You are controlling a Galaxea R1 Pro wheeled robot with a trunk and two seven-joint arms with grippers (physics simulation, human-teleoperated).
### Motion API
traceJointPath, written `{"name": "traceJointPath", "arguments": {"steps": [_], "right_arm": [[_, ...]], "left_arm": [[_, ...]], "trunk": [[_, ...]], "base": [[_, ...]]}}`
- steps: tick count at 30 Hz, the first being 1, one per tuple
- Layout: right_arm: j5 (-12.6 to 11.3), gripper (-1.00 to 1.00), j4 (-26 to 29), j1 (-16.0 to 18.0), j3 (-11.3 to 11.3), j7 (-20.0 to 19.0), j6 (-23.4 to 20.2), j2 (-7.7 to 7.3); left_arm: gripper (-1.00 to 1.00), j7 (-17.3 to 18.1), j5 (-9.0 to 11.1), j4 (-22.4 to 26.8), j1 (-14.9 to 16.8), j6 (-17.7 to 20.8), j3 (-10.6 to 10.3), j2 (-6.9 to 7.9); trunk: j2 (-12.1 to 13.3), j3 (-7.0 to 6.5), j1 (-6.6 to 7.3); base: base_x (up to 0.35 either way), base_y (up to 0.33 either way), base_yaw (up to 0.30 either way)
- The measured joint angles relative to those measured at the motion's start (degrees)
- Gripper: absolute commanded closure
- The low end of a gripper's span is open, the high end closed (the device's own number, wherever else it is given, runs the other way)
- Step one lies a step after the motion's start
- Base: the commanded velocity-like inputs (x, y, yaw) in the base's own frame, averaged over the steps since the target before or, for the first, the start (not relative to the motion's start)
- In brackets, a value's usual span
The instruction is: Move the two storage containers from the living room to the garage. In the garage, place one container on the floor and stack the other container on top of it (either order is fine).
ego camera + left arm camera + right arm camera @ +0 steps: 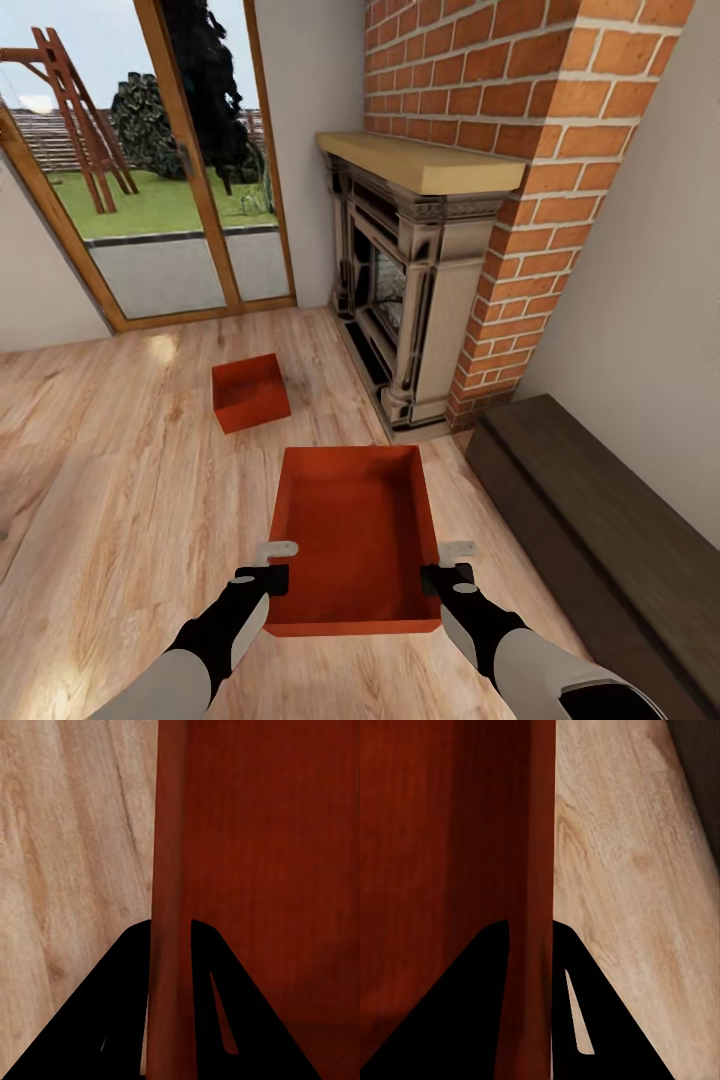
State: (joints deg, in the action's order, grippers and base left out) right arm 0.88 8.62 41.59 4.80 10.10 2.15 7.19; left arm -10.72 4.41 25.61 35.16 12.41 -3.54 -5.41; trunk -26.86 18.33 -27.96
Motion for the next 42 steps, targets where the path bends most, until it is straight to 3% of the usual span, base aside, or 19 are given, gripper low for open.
{"name": "traceJointPath", "arguments": {"steps": [10, 42], "right_arm": [[0.0, 1.0, 0.0, 0.0, 0.0, 0.0, 0.0, 0.02], [-0.1, 1.0, 0.1, 0.0, 0.0, 0.0, 0.0, 0.05]], "left_arm": [[1.0, 0.2, 0.0, 0.0, 0.0, 0.0, 0.0, 0.05], [1.0, 0.2, -0.1, 0.0, 0.0, 0.0, 0.1, 0.07]], "trunk": [[4.0, -2.73, 2.2], [4.1, -5.7, 2.21]], "base": [[0.0, 0.0, 0.0], [0.0, 0.0, 0.0]]}}
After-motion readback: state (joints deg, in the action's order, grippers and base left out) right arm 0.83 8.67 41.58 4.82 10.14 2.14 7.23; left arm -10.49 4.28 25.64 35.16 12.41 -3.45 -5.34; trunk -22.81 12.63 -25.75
